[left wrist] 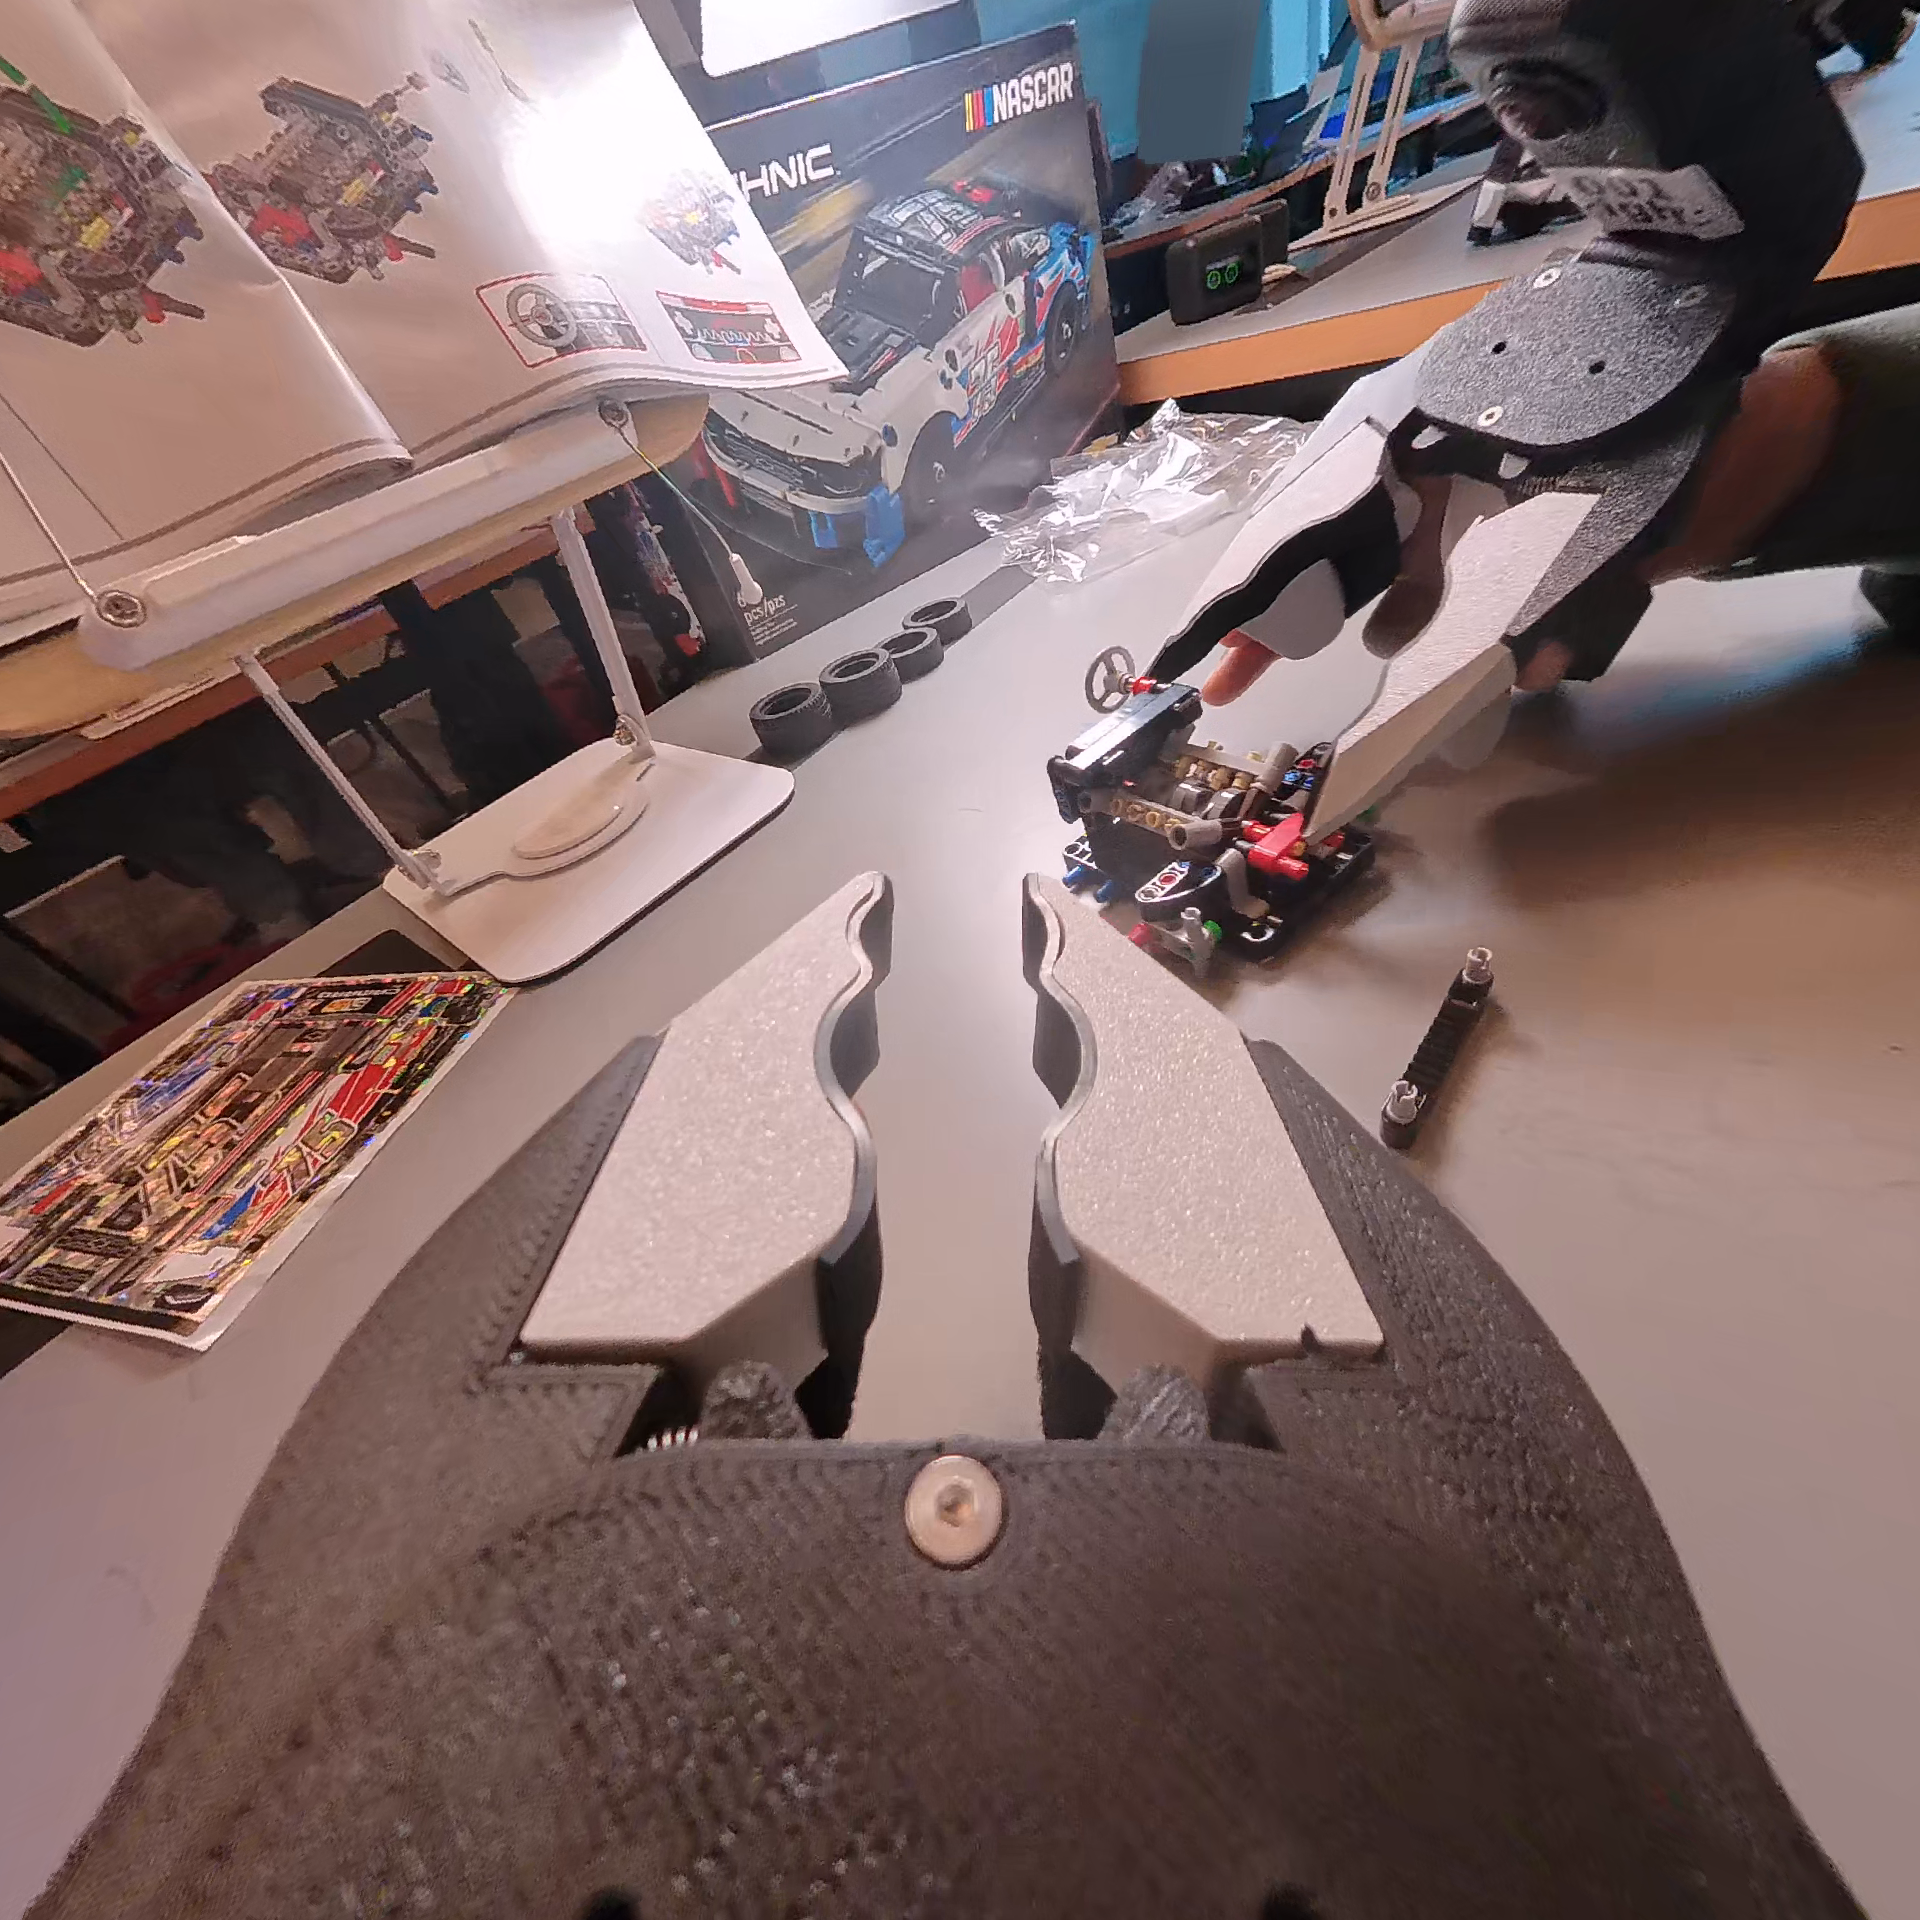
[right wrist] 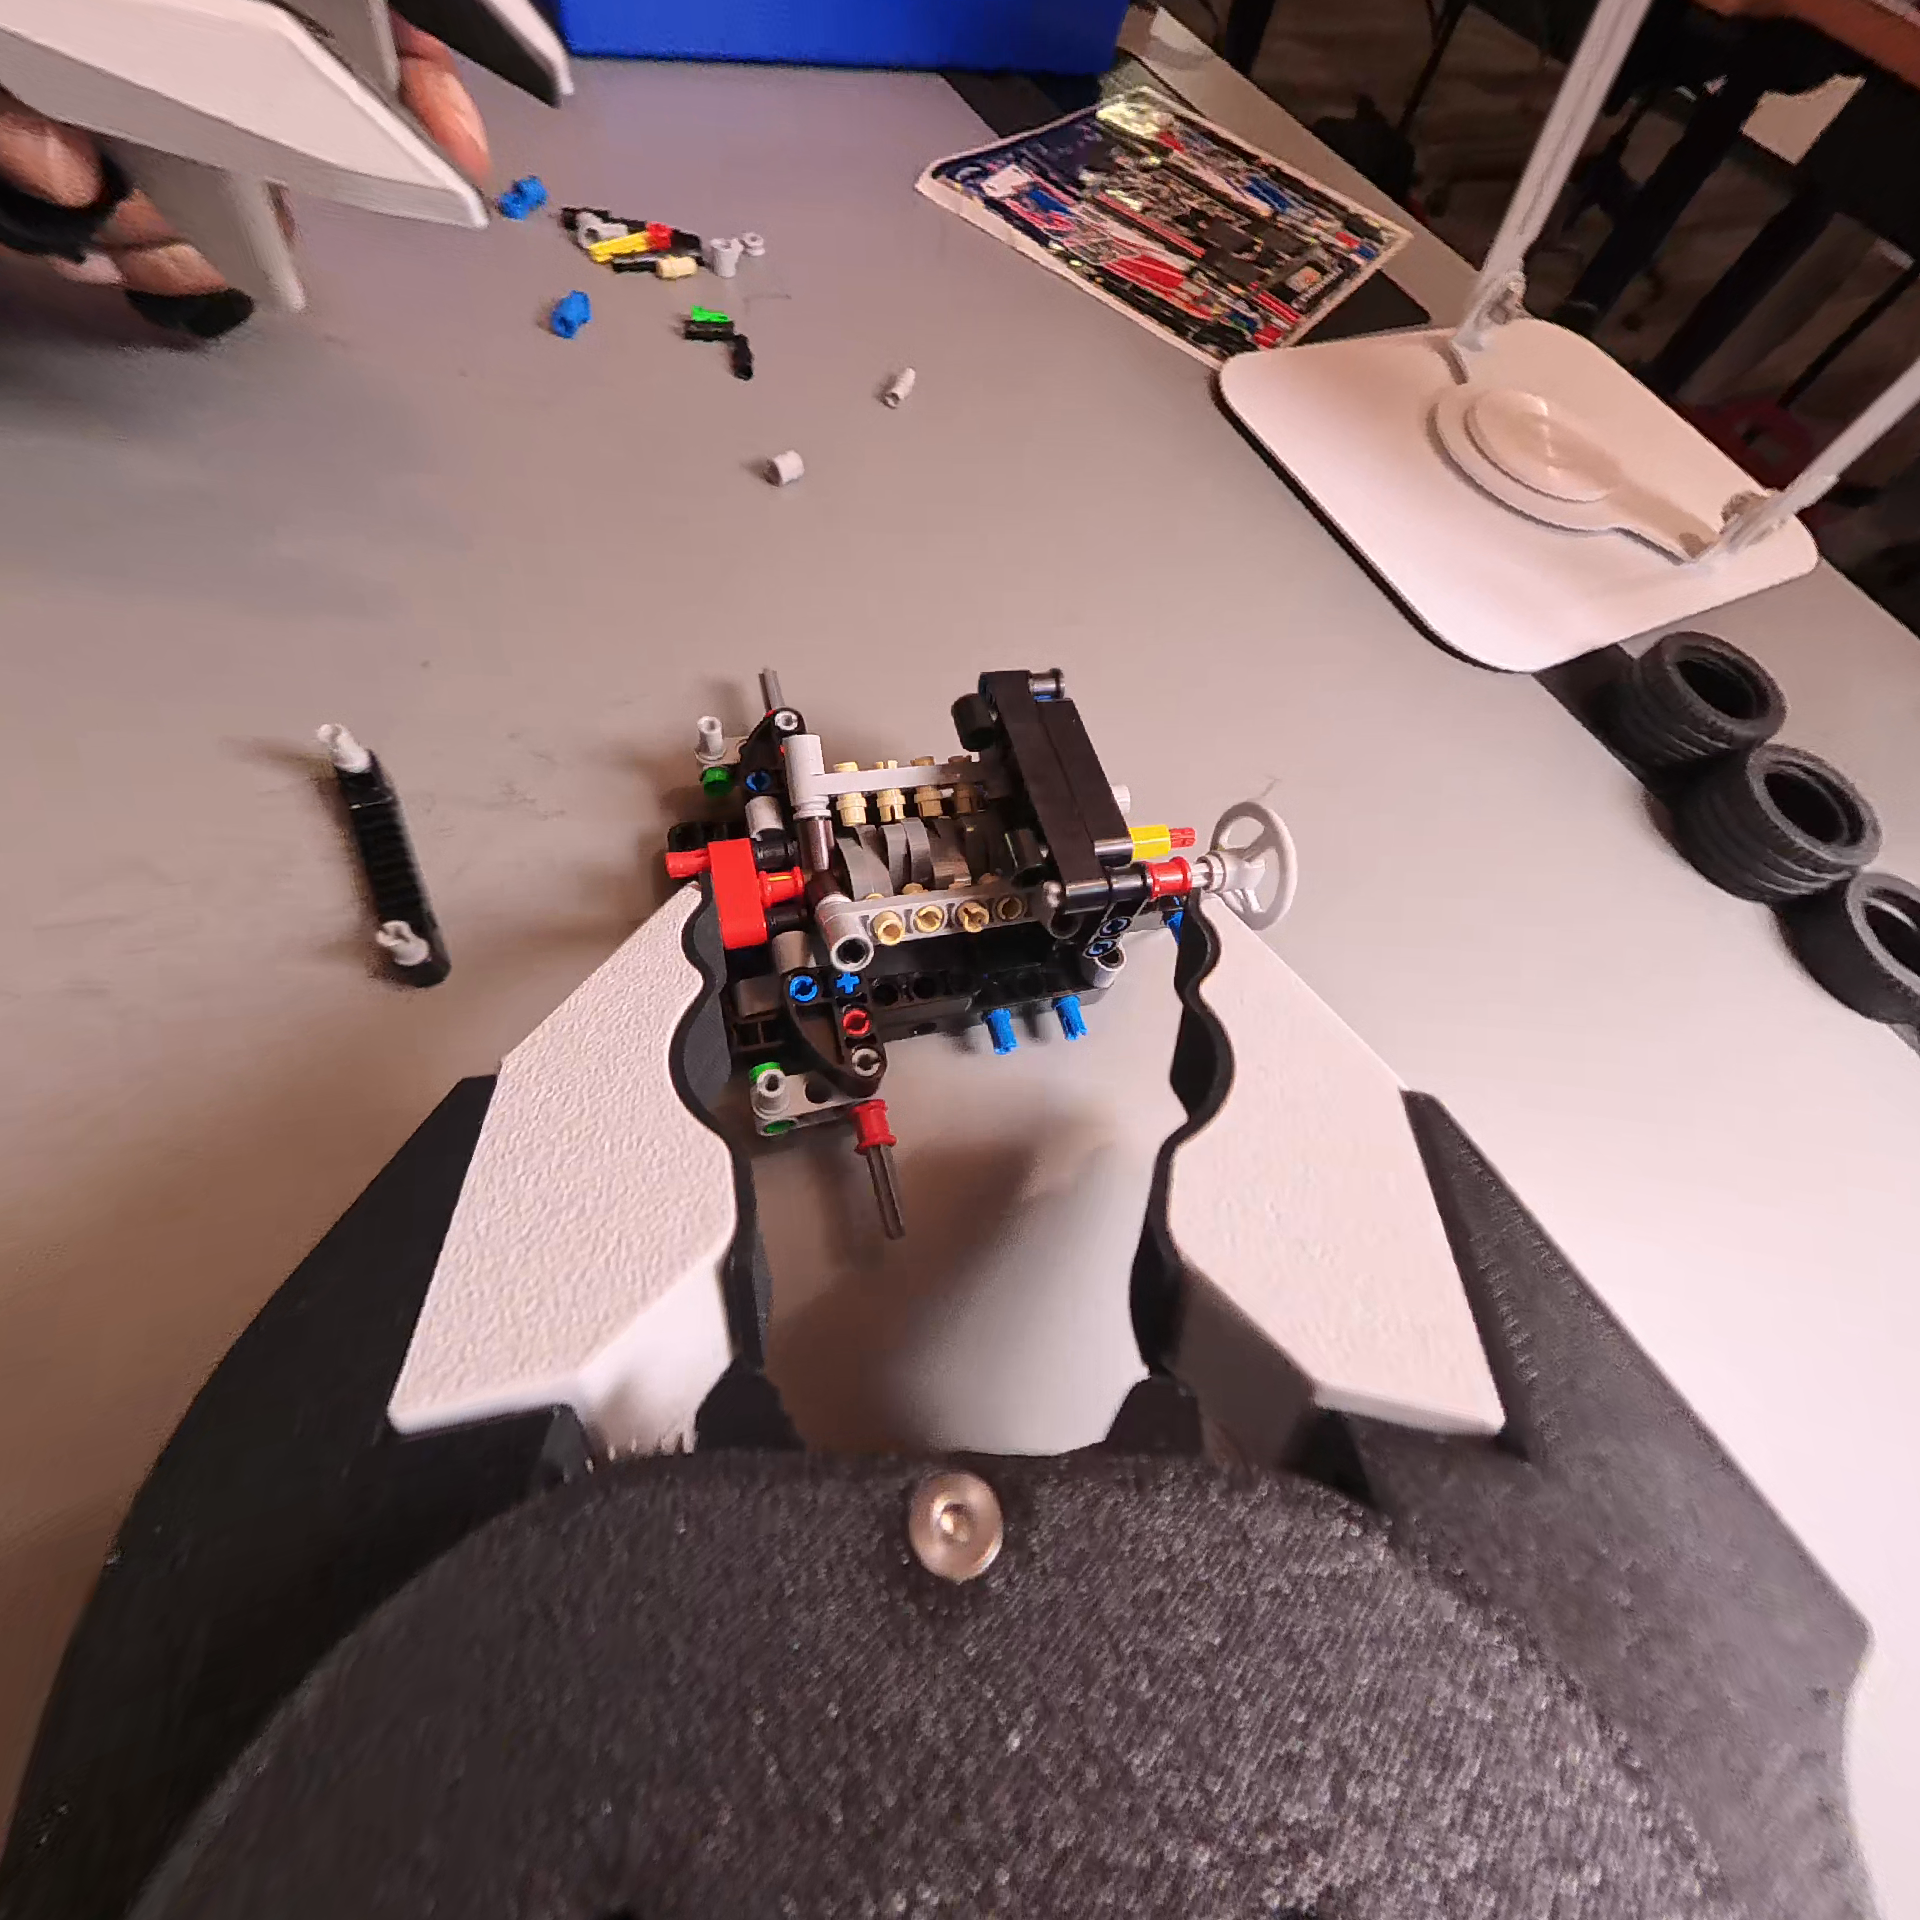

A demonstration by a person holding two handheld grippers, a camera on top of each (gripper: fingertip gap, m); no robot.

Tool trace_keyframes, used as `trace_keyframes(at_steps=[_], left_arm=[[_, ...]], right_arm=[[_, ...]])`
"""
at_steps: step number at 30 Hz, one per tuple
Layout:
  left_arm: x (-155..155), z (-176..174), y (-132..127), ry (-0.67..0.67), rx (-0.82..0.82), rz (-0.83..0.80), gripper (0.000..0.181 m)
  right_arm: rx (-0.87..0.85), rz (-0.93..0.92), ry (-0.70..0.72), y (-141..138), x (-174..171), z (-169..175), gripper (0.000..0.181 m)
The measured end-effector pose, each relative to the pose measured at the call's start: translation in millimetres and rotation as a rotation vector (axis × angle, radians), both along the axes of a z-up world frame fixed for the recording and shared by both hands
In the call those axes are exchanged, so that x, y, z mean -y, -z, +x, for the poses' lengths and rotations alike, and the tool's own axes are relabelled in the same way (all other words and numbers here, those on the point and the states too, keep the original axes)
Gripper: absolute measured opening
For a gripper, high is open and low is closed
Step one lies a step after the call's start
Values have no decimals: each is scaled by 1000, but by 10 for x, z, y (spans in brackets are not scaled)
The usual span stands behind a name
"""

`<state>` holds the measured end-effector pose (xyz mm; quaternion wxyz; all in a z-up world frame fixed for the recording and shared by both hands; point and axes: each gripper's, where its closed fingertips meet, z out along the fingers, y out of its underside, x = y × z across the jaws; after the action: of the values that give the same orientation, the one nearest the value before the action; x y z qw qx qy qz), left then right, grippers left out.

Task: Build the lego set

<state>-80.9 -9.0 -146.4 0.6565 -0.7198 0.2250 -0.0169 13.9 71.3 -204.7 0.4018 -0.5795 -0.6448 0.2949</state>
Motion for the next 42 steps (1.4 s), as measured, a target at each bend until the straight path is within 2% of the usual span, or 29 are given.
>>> trace_keyframes(at_steps=[6,31,42], left_arm=[[-3,19,39,-13,-51,1,23],[-1,59,62,-13,-65,-4,21],[8,84,52,-1,-21,-21,22]], right_arm=[[-4,12,-128,-6,229,4,87],[2,20,-98,-7,98,69,80],[3,24,-83,-7,49,90,76]])
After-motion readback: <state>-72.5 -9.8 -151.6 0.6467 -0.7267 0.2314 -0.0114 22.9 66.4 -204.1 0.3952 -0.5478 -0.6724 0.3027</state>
